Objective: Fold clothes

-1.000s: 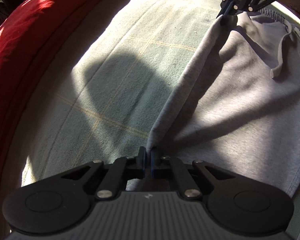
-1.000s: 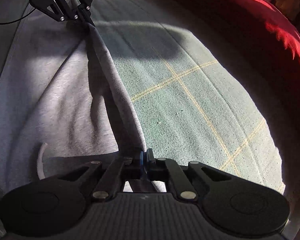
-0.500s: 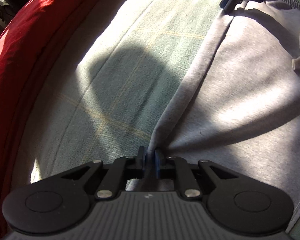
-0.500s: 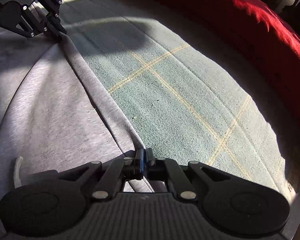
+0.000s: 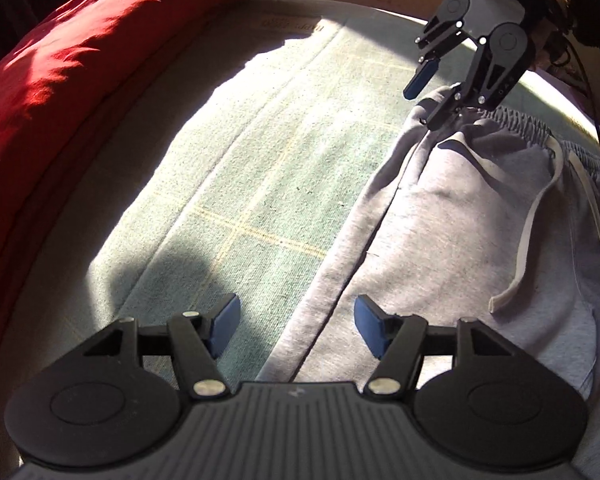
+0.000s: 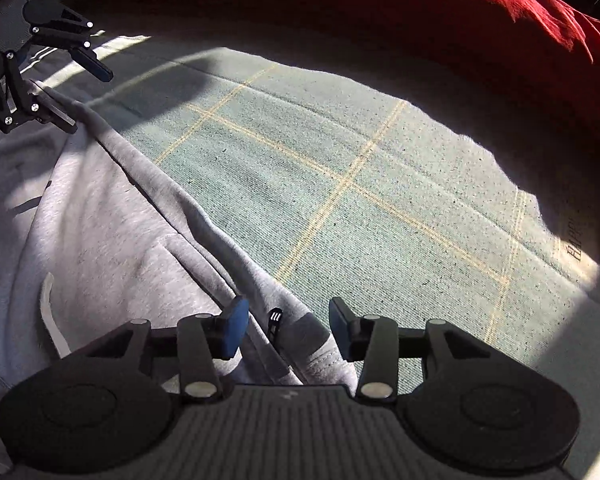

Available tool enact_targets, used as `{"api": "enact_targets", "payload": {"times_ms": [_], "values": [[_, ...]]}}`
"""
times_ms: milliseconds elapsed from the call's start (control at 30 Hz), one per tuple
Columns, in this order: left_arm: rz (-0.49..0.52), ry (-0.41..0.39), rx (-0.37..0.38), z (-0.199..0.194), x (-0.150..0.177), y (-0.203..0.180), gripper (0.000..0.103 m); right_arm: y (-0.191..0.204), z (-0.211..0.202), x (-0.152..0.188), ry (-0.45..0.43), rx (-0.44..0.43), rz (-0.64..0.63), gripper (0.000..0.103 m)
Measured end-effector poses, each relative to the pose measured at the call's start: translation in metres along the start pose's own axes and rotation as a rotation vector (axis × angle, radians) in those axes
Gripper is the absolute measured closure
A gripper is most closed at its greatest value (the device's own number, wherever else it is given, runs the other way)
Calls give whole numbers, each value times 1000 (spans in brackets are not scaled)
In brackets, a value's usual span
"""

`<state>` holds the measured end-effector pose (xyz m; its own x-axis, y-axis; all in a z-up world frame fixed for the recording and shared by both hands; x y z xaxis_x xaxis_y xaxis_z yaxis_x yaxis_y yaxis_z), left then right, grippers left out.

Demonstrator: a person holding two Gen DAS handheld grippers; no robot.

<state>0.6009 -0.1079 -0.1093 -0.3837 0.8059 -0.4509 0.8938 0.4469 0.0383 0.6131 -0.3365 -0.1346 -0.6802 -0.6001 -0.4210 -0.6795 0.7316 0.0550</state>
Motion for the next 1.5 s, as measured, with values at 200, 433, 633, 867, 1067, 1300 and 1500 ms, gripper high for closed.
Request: {"api": "enact_targets", "payload": {"times_ms": [200, 433, 633, 867, 1067, 1300, 1500], "values": [[25, 92, 75, 56, -15, -8, 41, -13, 18, 6, 25, -64, 14, 47], [72, 126, 117, 54, -13, -21, 99, 19, 1, 17, 7, -26, -107, 90], [35, 71, 15, 34, -25, -16, 102, 33, -12, 16, -13, 66, -184, 94], [57, 99, -30, 59, -28, -24, 101, 20, -11, 16, -13, 175, -110, 102], [-79, 55, -49, 54, -19, -9, 76, 11, -19, 24, -84, 168, 9, 87], [-239, -16, -107, 2, 10, -9, 67, 15, -40, 29, -130, 197, 166, 65], [-408, -5, -130, -38, 79, -22, 58, 51, -52, 20, -146, 184, 232, 58]]}}
Point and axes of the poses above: each gripper's, at about its wrist camera, not at the fingertips, and z roughly the way its jaws point, y to its left, x to its underside, the point moved 2 cm from there along z, roughly the way its jaws point
